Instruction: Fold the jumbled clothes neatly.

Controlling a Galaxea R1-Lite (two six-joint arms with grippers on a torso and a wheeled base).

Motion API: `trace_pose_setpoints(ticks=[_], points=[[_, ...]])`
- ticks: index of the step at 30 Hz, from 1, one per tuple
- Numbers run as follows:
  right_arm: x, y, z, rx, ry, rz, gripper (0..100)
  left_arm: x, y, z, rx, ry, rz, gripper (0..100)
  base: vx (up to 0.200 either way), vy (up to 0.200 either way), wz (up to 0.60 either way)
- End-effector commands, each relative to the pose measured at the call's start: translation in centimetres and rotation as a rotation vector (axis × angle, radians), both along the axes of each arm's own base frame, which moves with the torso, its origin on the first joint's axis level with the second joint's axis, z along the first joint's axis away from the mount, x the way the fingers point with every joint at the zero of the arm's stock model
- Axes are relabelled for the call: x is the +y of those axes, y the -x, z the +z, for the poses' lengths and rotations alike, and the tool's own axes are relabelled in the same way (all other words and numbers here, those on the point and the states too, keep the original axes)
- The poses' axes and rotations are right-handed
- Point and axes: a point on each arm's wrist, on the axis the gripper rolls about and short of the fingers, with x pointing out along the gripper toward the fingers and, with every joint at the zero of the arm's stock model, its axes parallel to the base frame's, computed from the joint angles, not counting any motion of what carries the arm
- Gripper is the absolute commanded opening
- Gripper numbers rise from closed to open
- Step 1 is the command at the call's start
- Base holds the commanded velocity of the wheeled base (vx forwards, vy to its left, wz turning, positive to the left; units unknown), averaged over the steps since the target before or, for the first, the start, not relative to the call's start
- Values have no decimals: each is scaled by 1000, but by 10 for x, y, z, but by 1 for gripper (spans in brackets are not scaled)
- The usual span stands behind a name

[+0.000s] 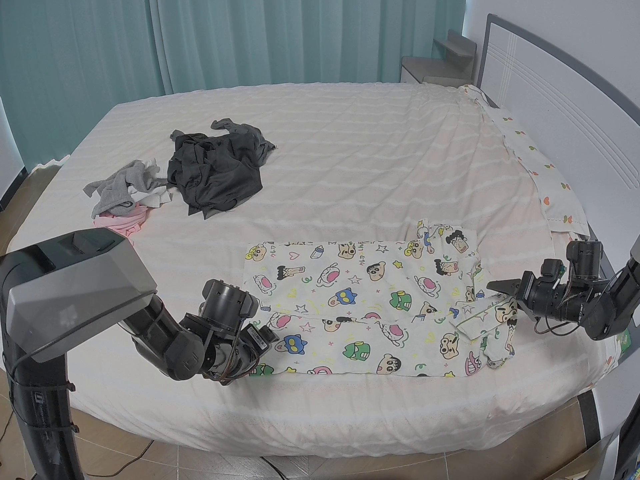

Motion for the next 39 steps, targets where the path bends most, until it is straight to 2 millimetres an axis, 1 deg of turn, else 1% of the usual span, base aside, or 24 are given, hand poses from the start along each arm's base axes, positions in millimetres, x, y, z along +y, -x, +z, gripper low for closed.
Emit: trace_pose_setpoints(ticks=[1,2,3,8,11,12,13,15,17,19,20,21,22,24,26,29,30,32,35,39], points=[[-4,2,-2,21,-19,-24,100,0,0,-3,7,-3,2,100,0,0,0],[-4,2,-2,21,-19,-24,100,0,0,-3,7,-3,2,100,0,0,0],[-9,1,-2,36,-53,-58,100,0,0,-4,8,-4,2,100,0,0,0],[-38,3,0,78,-163,-211,100,0,-1,-5,8,-4,2,100,0,0,0],[-50,5,-5,92,-165,-252,100,0,-1,-5,7,-3,2,100,0,0,0],[-51,5,-5,92,-165,-253,100,0,-1,-5,7,-3,2,100,0,0,0],[-58,6,-5,88,-164,-277,100,-1,-1,-5,7,-3,0,100,0,0,0],[-62,7,-4,84,-165,-287,100,-1,-1,-5,7,-3,0,100,0,0,0],[-60,19,-1,98,-168,-294,100,0,-1,-5,6,-4,3,100,0,0,0],[-54,38,-1,124,-170,-281,100,0,-1,-5,7,-3,4,100,0,0,0],[-52,45,-3,134,-161,-273,100,0,-1,-5,7,-3,4,100,0,0,0],[-50,53,-7,143,-126,-249,100,0,-1,-5,7,-2,3,100,0,0,0],[-49,56,-11,147,-99,-234,100,0,-1,-5,7,-2,3,100,0,0,0],[-51,67,-26,153,27,-159,100,0,-1,-5,7,-2,3,100,0,0,0],[-51,74,-36,163,75,-104,100,-1,-1,-4,2,2,1,100,0,0,0],[-47,79,-41,171,78,-54,100,-1,0,-5,-1,3,1,100,0,0,0],[-42,82,-45,175,75,-3,100,0,1,-6,-1,3,1,100,0,0,0],[-37,83,-49,174,90,44,100,0,2,-6,-5,5,1,100,0,0,0],[-31,80,-57,167,133,113,100,0,2,-6,-15,9,-1,100,0,0,0],[-22,77,-56,150,150,158,100,0,2,-6,-16,10,-1,100,0,0,0]])
